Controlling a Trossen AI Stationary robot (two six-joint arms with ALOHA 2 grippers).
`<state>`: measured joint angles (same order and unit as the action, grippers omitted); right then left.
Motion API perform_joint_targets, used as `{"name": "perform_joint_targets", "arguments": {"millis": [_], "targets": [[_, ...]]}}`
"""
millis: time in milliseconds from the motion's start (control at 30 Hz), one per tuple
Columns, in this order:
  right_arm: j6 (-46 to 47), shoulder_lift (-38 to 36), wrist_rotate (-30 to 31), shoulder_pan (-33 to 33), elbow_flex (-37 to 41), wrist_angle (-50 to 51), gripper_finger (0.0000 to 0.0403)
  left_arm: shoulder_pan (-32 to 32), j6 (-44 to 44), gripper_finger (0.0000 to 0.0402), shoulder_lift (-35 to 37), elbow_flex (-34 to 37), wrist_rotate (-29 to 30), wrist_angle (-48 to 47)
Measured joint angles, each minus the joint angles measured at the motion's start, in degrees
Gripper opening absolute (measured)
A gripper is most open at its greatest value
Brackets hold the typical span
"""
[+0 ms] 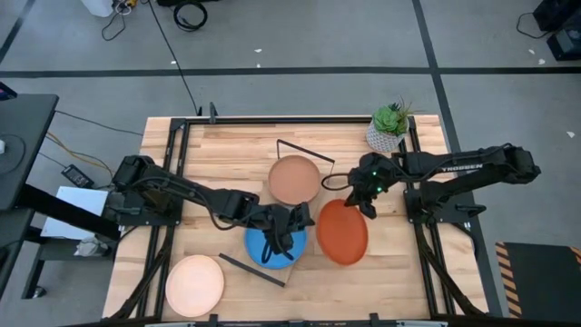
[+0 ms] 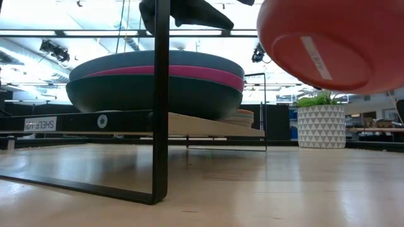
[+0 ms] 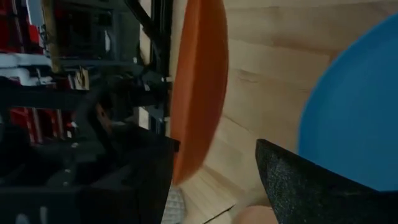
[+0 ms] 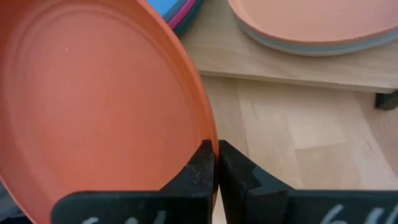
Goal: Place and stack plates onto a shelf
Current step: Stack the orange plate on top of the blue plate
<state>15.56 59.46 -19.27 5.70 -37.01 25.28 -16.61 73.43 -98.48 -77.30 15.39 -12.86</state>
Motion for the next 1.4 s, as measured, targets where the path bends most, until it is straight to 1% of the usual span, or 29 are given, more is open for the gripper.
{"name": "perform_joint_targets", "arguments": {"millis": [167,433,500,633,767,833,967,1133,1333,1400], "targets": [[1.43,0.44,-0.03,1.17,0.02,-1.26,0.0014,0.88,2.30,0.0233,0.00,0.00,-0.27,2.47],[3.01,0.41,1.53,3.18,0.02,-2.31,0.0014,2.78,2.88,0.0233,0.00,0.01,-3.41,2.13],[3.61,0.41,1.22,3.71,0.02,-2.97,0.0014,3.05,3.71,0.0233,-0.01,0.00,-4.22,1.80],[3.82,0.41,-0.32,4.68,0.02,-4.01,0.0014,3.05,4.93,0.0233,-1.14,0.02,-7.95,1.38],[4.31,0.42,-1.39,5.06,0.03,-5.29,0.0014,2.89,7.33,0.0229,-2.60,0.06,-7.62,2.18],[4.43,0.43,-1.60,5.05,0.04,-5.63,0.0014,2.89,7.39,0.0217,-2.84,0.02,-7.49,2.77],[4.12,0.44,-1.67,5.05,0.04,-5.70,0.0018,2.94,6.86,0.0174,-2.84,0.02,-7.22,2.93],[3.95,0.41,-2.25,5.05,0.04,-6.93,0.0038,1.88,3.80,0.0124,-2.84,0.02,-7.58,2.27],[2.35,-0.14,-2.61,5.02,-2.16,-5.92,0.0066,-0.12,-0.19,0.0089,-2.47,0.04,-7.75,0.63],[1.49,-0.77,-1.87,5.26,-3.84,-3.46,0.0072,-0.74,-3.01,0.0080,-1.57,0.04,-7.21,-1.07]]}}
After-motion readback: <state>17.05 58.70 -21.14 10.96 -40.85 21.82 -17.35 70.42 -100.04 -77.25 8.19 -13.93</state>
